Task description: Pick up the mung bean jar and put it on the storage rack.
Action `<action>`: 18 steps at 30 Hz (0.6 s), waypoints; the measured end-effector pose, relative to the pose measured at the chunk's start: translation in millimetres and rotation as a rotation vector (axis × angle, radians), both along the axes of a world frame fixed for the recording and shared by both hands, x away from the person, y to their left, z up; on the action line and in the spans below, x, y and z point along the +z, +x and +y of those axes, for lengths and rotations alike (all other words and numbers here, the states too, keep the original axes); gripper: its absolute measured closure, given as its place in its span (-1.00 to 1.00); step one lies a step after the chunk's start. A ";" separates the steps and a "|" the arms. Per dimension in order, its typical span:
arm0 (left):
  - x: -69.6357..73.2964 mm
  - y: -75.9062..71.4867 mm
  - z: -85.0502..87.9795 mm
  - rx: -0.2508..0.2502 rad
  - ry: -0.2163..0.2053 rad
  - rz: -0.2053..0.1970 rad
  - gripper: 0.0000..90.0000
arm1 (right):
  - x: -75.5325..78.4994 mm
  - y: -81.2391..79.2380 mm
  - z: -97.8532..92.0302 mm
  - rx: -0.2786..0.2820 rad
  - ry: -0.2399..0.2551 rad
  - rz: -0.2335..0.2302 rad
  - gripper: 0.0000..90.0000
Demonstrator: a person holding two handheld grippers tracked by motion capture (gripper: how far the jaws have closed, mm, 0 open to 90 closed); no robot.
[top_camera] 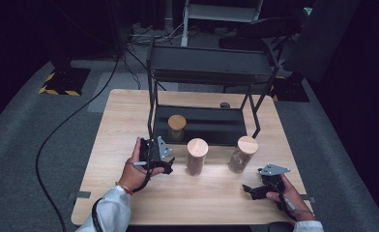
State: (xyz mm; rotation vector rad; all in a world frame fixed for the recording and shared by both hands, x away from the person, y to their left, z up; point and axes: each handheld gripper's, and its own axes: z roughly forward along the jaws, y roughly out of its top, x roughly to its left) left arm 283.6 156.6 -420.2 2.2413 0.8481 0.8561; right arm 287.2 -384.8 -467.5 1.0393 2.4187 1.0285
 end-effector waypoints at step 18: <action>-8.9 -32.6 19.0 -0.011 0.061 0.003 -0.95 | 0.0 0.0 0.0 0.000 0.000 0.000 -1.00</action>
